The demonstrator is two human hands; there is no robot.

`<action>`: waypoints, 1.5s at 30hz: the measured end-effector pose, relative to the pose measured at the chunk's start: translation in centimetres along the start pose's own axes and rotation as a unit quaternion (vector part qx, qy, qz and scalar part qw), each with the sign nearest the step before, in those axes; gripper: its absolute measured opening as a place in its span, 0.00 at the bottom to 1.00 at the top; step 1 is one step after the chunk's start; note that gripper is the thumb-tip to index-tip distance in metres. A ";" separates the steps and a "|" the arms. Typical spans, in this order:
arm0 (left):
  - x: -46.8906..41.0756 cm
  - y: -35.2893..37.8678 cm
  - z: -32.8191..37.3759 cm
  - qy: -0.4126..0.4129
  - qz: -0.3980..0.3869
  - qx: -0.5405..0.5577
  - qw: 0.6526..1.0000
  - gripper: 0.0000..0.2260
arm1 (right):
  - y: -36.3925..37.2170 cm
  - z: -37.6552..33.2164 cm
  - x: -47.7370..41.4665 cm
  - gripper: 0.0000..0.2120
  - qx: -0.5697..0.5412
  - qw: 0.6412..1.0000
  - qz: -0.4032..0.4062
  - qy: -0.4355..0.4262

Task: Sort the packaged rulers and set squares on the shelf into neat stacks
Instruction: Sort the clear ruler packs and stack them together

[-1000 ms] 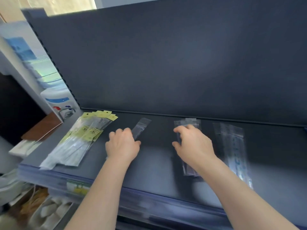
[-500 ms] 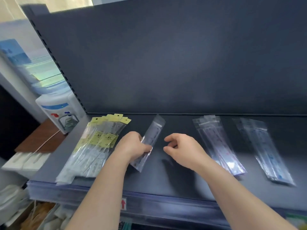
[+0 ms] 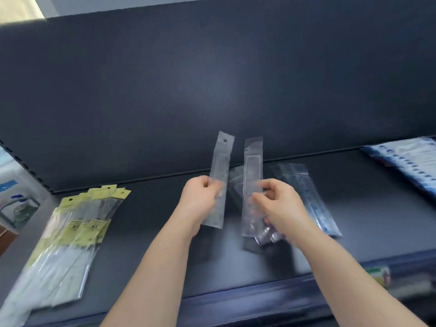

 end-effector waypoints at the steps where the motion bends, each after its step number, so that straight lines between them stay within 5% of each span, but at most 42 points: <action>1: -0.3 1.2 0.7 0.007 -0.014 0.006 1.000 0.09 | -1.8 0.5 0.2 0.07 0.030 0.999 0.031 0.001; 3: -0.6 4.2 2.4 0.025 -0.050 0.000 0.998 0.04 | -5.3 1.5 0.8 0.09 0.071 0.994 0.085 0.019; 8: -2.3 12.8 4.8 0.025 -0.121 -0.102 0.987 0.21 | -12.8 3.3 2.3 0.12 0.105 0.982 0.140 0.065; 12: -3.9 17.7 5.3 0.018 -0.100 -0.179 0.979 0.30 | -16.1 5.2 2.5 0.12 0.078 0.987 0.114 0.078; 16: -3.6 19.2 6.2 -0.007 -0.029 -0.431 0.902 0.21 | -18.0 6.1 2.2 0.16 -0.019 0.997 0.048 0.058; 19: -3.3 18.9 7.1 0.015 0.007 -0.332 0.943 0.15 | -18.2 6.3 1.3 0.17 -0.033 0.998 0.003 0.046; 24: -2.5 18.6 7.4 0.073 -0.074 -0.055 0.993 0.06 | -15.7 4.3 -0.5 0.15 -0.004 0.996 -0.090 -0.009; 27: -2.0 15.9 6.7 0.109 0.032 0.034 0.993 0.07 | -14.1 3.3 -1.4 0.13 0.060 0.992 -0.101 -0.039; 30: -1.8 11.8 5.0 0.042 0.150 -0.057 0.986 0.10 | -14.0 3.3 -1.9 0.15 0.188 0.980 -0.061 -0.034; 32: -1.3 10.5 3.9 -0.050 0.152 -0.199 0.967 0.18 | -14.1 3.4 -2.1 0.16 0.228 0.972 -0.046 -0.031; 36: -0.4 10.9 3.3 -0.128 0.136 -0.382 0.905 0.17 | -14.1 3.6 -2.0 0.17 0.267 0.963 -0.002 -0.043; 40: -0.6 12.7 5.3 -0.062 0.160 -0.408 0.897 0.18 | -15.4 5.3 -2.0 0.25 0.382 0.922 0.054 0.016; 45: -2.5 18.3 7.5 0.009 0.014 -0.369 0.929 0.11 | -16.4 6.9 -1.8 0.37 0.379 0.924 0.026 0.043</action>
Point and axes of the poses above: each hand's wrist, its own x-axis away from the middle knuckle, its own y-axis out of the palm, z = x × y, the point moved 4 cm from there along -x, towards the middle knuckle, and after that the axes turned 13 degrees about -z, right-handed, at the moved point
